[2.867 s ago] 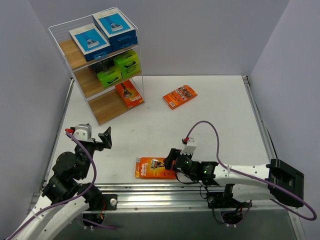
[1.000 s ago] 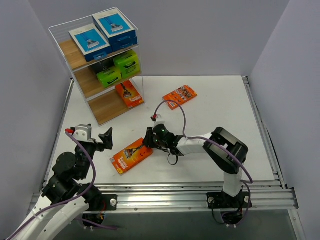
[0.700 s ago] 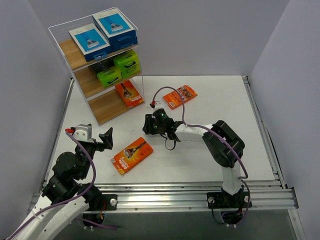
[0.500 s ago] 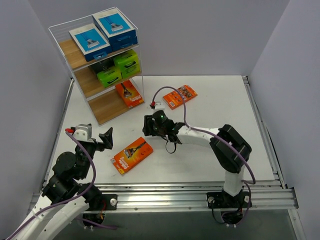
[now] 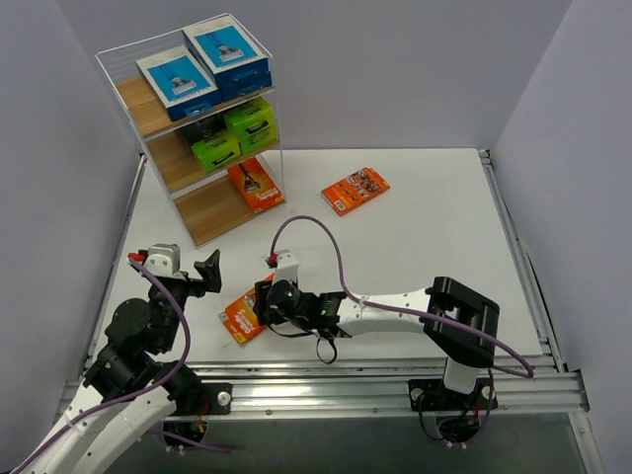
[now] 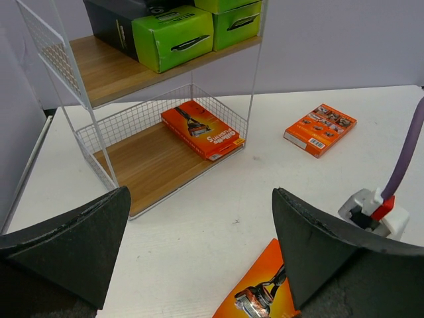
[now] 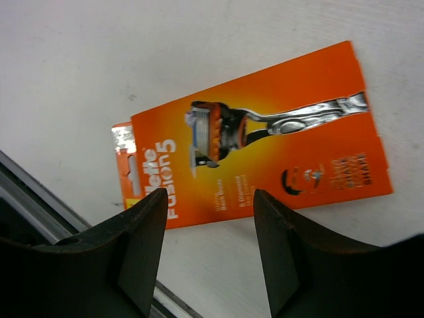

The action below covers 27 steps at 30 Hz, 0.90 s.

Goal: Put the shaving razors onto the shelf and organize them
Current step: Grab a shaving razor with the right arm

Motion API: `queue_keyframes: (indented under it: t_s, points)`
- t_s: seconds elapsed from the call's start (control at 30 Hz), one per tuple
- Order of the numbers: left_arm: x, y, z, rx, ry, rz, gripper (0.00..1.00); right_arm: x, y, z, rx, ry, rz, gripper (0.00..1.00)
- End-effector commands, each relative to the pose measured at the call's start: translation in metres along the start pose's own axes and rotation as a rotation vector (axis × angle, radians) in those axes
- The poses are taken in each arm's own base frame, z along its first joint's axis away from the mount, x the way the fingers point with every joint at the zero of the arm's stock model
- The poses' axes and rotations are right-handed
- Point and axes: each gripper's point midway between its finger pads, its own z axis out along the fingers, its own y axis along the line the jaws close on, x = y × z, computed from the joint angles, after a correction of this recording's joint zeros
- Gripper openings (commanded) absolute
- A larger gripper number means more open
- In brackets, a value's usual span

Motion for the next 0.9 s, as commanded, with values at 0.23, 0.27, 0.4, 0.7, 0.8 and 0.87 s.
queue_keyframes:
  t_s: [0.23, 0.27, 0.4, 0.7, 0.8, 0.87]
  points:
    - [-0.011, 0.016, -0.002, -0.086, -0.036, -0.011, 0.97, -0.006, 0.049, 0.022, 0.011, -0.055, -0.077, 0.52]
    - [-0.011, 0.016, -0.001, -0.086, -0.036, -0.010, 0.97, -0.003, 0.048, 0.024, 0.020, -0.044, -0.090, 0.52]
    - [-0.012, 0.016, -0.002, -0.089, -0.037, -0.013, 0.97, -0.001, 0.053, 0.032, 0.050, -0.035, -0.163, 0.53]
    - [-0.018, 0.023, -0.007, -0.113, -0.066, -0.031, 0.97, 0.015, 0.054, 0.042, 0.042, 0.014, -0.246, 0.56]
    - [-0.018, 0.022, -0.007, -0.105, -0.065, -0.032, 0.97, 0.022, 0.057, 0.044, 0.021, 0.032, -0.258, 0.59]
    - [-0.018, 0.021, -0.006, -0.101, -0.065, -0.031, 0.97, 0.028, 0.057, 0.047, 0.021, 0.047, -0.276, 0.60]
